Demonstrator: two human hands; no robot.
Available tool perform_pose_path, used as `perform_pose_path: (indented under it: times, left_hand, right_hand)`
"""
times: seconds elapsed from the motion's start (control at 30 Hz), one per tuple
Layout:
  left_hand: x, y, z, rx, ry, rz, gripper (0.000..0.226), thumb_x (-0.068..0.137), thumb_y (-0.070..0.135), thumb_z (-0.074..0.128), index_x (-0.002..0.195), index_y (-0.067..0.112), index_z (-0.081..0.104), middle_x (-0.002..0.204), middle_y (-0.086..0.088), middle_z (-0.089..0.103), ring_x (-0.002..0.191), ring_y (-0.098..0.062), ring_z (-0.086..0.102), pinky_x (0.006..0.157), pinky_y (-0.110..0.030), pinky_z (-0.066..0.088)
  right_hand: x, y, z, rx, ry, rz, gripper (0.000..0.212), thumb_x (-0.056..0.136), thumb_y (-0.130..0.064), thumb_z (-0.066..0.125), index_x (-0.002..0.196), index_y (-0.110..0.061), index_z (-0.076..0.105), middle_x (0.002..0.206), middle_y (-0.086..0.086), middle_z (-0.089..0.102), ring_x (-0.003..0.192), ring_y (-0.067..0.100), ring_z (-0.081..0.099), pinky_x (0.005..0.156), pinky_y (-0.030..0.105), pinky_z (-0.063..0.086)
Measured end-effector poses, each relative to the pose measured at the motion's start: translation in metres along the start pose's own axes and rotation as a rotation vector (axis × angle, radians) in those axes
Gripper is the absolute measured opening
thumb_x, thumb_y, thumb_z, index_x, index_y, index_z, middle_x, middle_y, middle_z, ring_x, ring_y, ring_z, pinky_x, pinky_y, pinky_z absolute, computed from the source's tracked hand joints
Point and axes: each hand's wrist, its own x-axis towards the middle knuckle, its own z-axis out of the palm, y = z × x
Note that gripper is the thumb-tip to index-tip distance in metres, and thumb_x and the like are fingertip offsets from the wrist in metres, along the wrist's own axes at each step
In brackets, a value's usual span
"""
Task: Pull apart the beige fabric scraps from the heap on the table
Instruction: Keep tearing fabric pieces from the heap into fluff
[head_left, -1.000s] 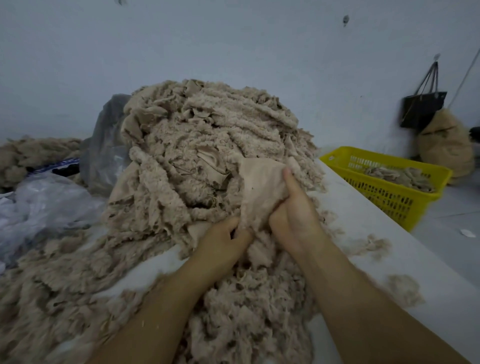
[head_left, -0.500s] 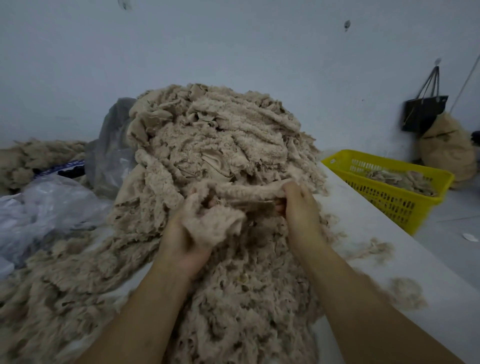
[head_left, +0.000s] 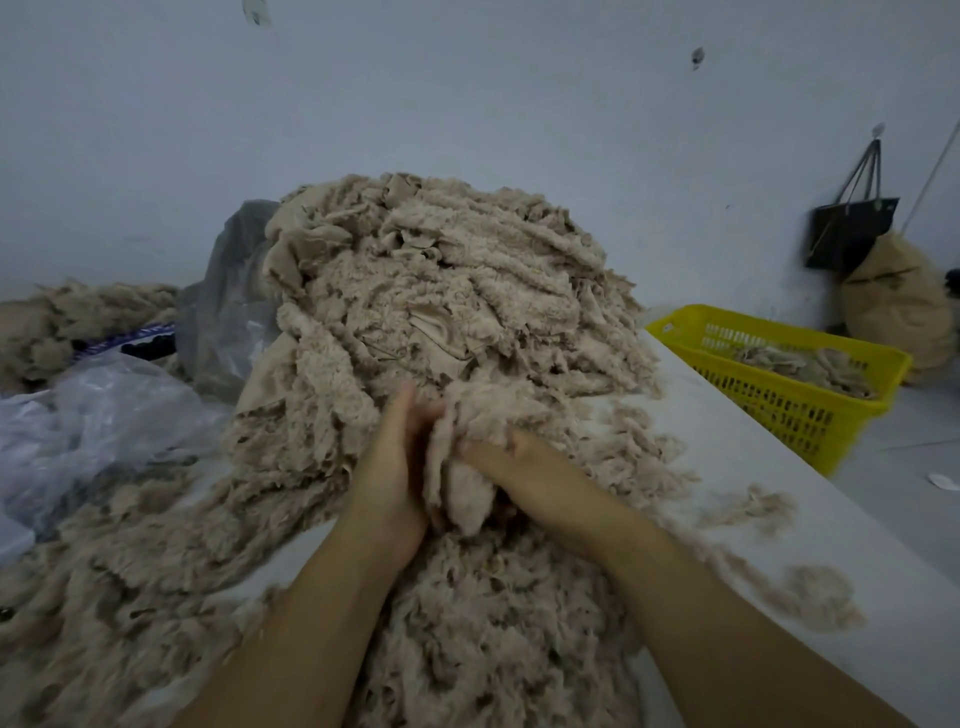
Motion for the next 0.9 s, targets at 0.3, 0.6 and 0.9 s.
perform_pose_path:
  times: [0.3,0.6,0.9]
  left_hand:
    - [0.015,-0.013,-0.018,0.697,0.412,0.252,0.019,0.100,0.038,0.051,0.096,0.032,0.068,0.085,0.006,0.067,0.079,-0.012,0.062,0.067,-0.030,0.050]
    - [0.018,-0.028,-0.017,1.173,0.045,0.184,0.007,0.097,0.031,0.061,0.092,0.030,0.065,0.090,0.018,0.061,0.073,0.010,0.056,0.058,-0.006,0.041]
    - [0.015,-0.024,-0.015,1.041,0.068,0.352,0.020,0.105,0.028,0.044,0.088,0.024,0.052,0.075,0.006,0.058,0.057,0.001,0.051,0.052,-0.010,0.038]
  right_hand:
    - [0.007,0.007,-0.048,0.506,0.730,0.158,0.035,0.102,-0.042,0.047,0.108,-0.011,0.060,0.074,-0.002,0.069,0.061,0.012,0.063,0.052,0.026,0.047]
    - [0.015,0.026,-0.019,-0.788,0.197,-0.015,0.029,0.101,-0.023,0.048,0.129,-0.022,0.058,0.122,-0.005,0.055,0.110,0.016,0.054,0.084,0.021,0.041]
    - [0.014,0.018,-0.015,-0.708,0.299,-0.187,0.011,0.101,-0.017,0.048,0.094,-0.019,0.057,0.090,-0.009,0.048,0.076,0.000,0.045,0.064,0.009,0.035]
